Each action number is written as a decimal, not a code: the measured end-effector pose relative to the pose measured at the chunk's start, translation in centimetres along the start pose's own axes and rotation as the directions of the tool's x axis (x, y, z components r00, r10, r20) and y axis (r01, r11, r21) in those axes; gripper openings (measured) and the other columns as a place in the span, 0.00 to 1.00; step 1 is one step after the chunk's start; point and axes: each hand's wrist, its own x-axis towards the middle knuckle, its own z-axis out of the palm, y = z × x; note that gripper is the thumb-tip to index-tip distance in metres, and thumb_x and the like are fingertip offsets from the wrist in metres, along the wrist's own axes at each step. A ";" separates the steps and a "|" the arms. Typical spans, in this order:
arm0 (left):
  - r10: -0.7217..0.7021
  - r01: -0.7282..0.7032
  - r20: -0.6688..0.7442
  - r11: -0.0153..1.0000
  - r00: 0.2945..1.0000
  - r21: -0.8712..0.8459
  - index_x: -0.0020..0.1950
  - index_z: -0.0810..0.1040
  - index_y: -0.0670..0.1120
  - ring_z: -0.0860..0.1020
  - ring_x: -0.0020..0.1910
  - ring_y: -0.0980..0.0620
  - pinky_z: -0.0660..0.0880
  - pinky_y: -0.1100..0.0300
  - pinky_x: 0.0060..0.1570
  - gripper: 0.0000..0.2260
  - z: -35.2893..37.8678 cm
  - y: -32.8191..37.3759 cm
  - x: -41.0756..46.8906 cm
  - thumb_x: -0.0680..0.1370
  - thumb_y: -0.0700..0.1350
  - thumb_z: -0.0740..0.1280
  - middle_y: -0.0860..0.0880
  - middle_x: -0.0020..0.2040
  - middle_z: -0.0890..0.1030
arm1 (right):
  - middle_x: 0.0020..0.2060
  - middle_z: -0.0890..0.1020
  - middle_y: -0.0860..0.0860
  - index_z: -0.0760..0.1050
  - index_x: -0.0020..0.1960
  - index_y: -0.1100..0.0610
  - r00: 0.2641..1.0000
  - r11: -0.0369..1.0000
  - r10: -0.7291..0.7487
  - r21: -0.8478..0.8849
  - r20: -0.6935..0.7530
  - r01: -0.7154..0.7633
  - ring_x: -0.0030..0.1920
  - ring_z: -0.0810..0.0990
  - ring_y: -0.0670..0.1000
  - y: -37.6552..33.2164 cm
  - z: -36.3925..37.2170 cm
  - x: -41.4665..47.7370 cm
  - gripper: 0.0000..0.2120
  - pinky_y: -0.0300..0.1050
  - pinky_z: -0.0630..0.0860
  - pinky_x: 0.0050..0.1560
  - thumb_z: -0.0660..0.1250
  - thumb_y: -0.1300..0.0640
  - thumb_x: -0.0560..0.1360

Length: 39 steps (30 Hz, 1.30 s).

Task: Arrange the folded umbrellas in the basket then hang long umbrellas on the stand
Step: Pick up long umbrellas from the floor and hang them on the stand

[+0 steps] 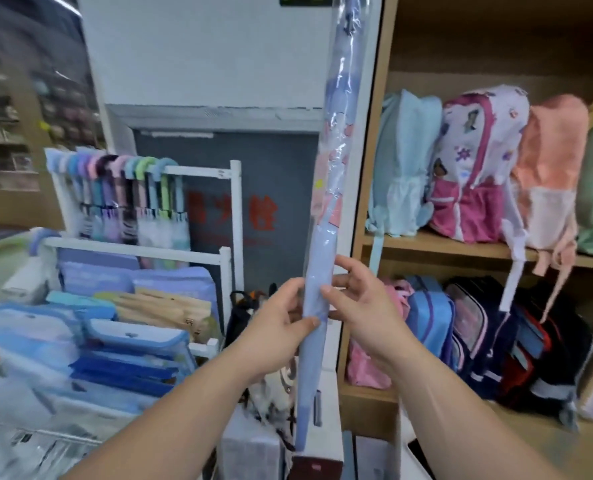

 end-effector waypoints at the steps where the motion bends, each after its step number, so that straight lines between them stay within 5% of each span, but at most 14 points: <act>1: 0.008 -0.008 0.011 1.000 1.000 0.004 0.63 0.73 0.56 0.83 0.57 0.54 0.81 0.54 0.49 0.17 -1.2 0.1 0.4 0.81 0.36 0.66 0.54 0.58 0.84 | 0.51 0.85 0.53 0.74 0.64 0.42 1.000 1.000 -0.006 0.005 -0.017 0.007 0.52 0.85 0.54 -0.3 1.0 0.8 0.19 0.59 0.82 0.54 0.69 0.61 0.79; 7: 0.072 -0.074 0.044 0.997 0.996 0.038 0.64 0.73 0.53 0.83 0.57 0.52 0.80 0.48 0.56 0.17 -10.3 0.6 3.2 0.80 0.34 0.66 0.51 0.58 0.84 | 0.48 0.86 0.50 0.74 0.67 0.42 0.992 0.998 -0.066 -0.022 -0.108 0.064 0.50 0.86 0.55 -2.2 8.7 5.5 0.21 0.60 0.83 0.52 0.69 0.61 0.79; 13: 0.138 -0.142 0.080 0.989 0.987 0.039 0.64 0.74 0.55 0.84 0.53 0.51 0.80 0.60 0.40 0.18 -20.6 3.0 5.8 0.80 0.36 0.66 0.51 0.54 0.85 | 0.51 0.86 0.52 0.66 0.75 0.39 0.994 0.996 -0.085 -0.046 -0.061 0.083 0.52 0.86 0.51 -5.6 16.6 10.6 0.30 0.57 0.83 0.55 0.67 0.63 0.80; 15: 0.149 -0.152 0.077 0.988 0.986 0.037 0.63 0.75 0.58 0.84 0.53 0.46 0.83 0.51 0.39 0.18 -23.1 3.5 6.9 0.80 0.37 0.67 0.47 0.54 0.85 | 0.50 0.86 0.51 0.65 0.76 0.40 0.988 0.990 -0.123 -0.086 -0.089 0.116 0.51 0.86 0.51 -6.7 18.6 12.3 0.31 0.57 0.83 0.55 0.66 0.64 0.80; 18: 0.174 -0.175 0.026 0.983 0.984 0.046 0.65 0.75 0.60 0.85 0.51 0.46 0.82 0.39 0.50 0.20 -25.7 3.9 8.3 0.80 0.38 0.67 0.47 0.52 0.85 | 0.49 0.86 0.50 0.65 0.76 0.41 0.975 0.976 -0.177 -0.150 -0.135 0.156 0.50 0.86 0.50 -7.6 20.8 15.1 0.31 0.56 0.83 0.54 0.67 0.64 0.79; 24: 0.209 -0.203 -0.031 0.970 0.977 0.137 0.69 0.66 0.69 0.85 0.51 0.50 0.83 0.42 0.50 0.22 -29.1 4.1 11.5 0.82 0.46 0.66 0.52 0.52 0.85 | 0.49 0.84 0.49 0.65 0.76 0.41 0.963 0.948 -0.239 -0.245 -0.122 0.204 0.47 0.85 0.46 -8.2 23.3 20.5 0.31 0.44 0.83 0.46 0.67 0.63 0.79; 39: 0.268 -0.254 -0.092 0.957 0.959 0.144 0.76 0.61 0.63 0.85 0.50 0.49 0.84 0.43 0.45 0.26 -35.1 11.0 22.5 0.83 0.42 0.64 0.47 0.52 0.85 | 0.49 0.83 0.55 0.67 0.75 0.40 0.915 0.912 -0.393 -0.162 -0.092 0.376 0.48 0.85 0.53 -12.5 23.3 35.5 0.30 0.55 0.84 0.50 0.67 0.63 0.79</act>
